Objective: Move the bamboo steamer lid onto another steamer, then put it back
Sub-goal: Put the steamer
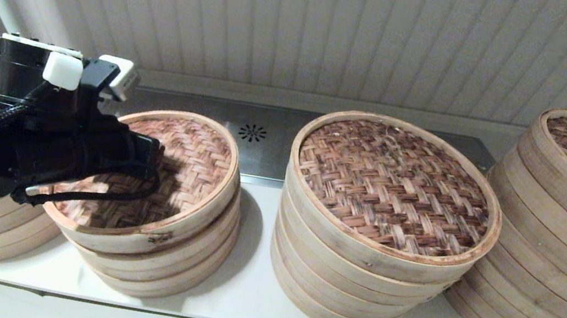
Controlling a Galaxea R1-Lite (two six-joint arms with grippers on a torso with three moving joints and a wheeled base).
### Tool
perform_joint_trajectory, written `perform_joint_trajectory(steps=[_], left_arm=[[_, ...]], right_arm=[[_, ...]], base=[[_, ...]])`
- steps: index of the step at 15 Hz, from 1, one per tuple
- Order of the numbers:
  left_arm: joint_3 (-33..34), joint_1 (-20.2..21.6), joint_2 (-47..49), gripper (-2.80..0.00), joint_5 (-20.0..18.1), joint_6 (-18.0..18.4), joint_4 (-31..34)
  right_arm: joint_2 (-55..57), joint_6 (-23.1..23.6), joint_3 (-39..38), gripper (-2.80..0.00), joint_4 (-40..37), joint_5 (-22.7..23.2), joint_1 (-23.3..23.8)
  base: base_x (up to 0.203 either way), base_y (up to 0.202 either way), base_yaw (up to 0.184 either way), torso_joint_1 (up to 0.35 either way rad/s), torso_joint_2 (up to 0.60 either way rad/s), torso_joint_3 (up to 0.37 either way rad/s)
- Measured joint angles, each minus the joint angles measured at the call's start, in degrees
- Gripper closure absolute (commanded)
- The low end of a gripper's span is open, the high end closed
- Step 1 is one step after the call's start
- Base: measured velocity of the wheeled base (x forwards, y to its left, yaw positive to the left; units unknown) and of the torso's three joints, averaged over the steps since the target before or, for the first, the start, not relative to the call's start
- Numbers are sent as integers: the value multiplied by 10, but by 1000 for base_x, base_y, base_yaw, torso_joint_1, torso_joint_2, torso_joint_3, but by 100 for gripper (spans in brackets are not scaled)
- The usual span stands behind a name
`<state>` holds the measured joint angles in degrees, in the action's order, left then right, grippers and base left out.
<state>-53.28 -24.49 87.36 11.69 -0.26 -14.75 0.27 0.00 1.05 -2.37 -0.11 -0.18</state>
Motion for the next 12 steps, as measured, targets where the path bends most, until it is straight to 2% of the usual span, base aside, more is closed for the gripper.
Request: perform_joint_trajectory(steps=[12], left_arm=[[0,-2,5,0,-1,0,0]], right_arm=[[0,0,1,0,-2,0,0]], base=[[0,0,0,0,0,0]])
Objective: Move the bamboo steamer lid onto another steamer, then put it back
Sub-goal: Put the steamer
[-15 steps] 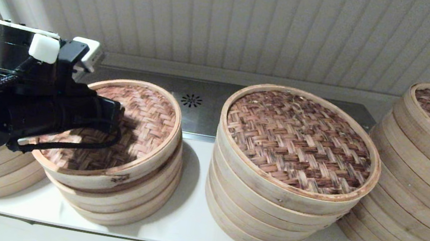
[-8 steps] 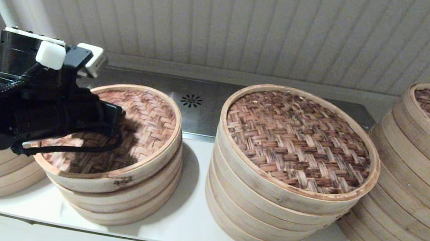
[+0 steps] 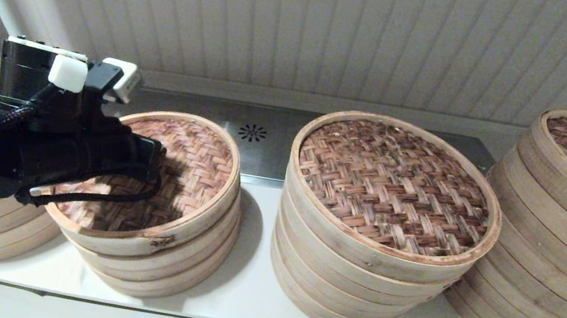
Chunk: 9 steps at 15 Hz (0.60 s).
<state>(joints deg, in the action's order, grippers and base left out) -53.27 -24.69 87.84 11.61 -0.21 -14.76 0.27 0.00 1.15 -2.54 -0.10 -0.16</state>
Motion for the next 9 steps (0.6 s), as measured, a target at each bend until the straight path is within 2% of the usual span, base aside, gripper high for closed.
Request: perform_joint_trajectory(steps=[9], left_arm=[[20,0,-3,0,0,2,-2]], right_arm=[[0,0,0,0,0,0,0]], base=[[0,0,0,0,0,0]])
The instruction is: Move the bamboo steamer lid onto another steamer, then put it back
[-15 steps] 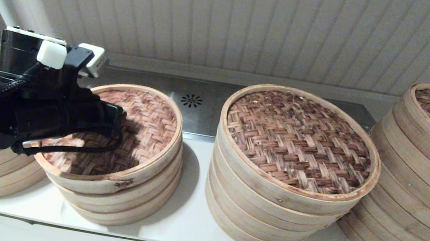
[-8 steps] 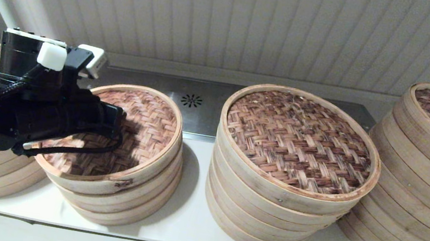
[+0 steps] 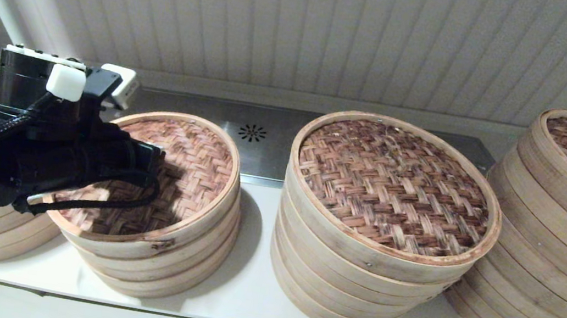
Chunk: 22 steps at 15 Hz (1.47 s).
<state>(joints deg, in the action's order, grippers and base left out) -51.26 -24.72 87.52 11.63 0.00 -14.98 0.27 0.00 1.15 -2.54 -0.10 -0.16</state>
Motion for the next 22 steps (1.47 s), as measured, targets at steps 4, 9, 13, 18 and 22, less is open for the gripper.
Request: perform_joint_trajectory(steps=[4,9,13,18,22], left_arm=[[0,1,-3,-280,3,0,4],[-6,1,-37,-280,2,0,14],[-4,9,-96,-280,21,0,23],[44,15,-274,0,47,1,105],[70,17,-454,0,102,0,236]], right_arm=[[0,0,0,0,0,0,0],[0,0,0,0,0,0,0],[0,0,0,0,0,0,0],[0,0,0,0,0,0,0],[0,0,0,0,1,0,0]], base=[[0,0,0,0,0,0],[0,0,0,0,0,0],[0,0,0,0,0,0],[0,0,0,0,0,0],[0,0,0,0,0,0]])
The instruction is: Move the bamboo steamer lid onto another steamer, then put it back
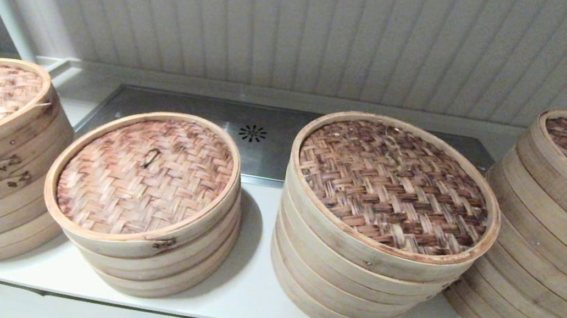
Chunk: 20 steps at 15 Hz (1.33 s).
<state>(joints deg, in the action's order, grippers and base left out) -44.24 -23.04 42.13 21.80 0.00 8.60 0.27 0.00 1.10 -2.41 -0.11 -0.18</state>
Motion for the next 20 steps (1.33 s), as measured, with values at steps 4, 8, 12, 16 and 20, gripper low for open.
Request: perform_joint_trajectory(steps=[4,8,12,16,20], left_arm=[[74,-2,-154,0,80,-10,127],[174,-12,-190,0,124,-96,139],[227,-19,-155,0,125,-197,134],[249,-49,-158,0,125,-199,123],[252,-48,-201,0,117,-152,120]], right_arm=[[0,0,0,0,0,0,1],[0,-2,-1,0,2,0,1],[0,-3,-1,0,2,0,0],[0,-2,-1,0,1,0,0],[0,-3,-1,0,2,0,0]], base=[[0,0,0,0,0,0],[0,0,0,0,0,0],[0,0,0,0,0,0],[0,0,0,0,0,0],[0,0,0,0,0,0]])
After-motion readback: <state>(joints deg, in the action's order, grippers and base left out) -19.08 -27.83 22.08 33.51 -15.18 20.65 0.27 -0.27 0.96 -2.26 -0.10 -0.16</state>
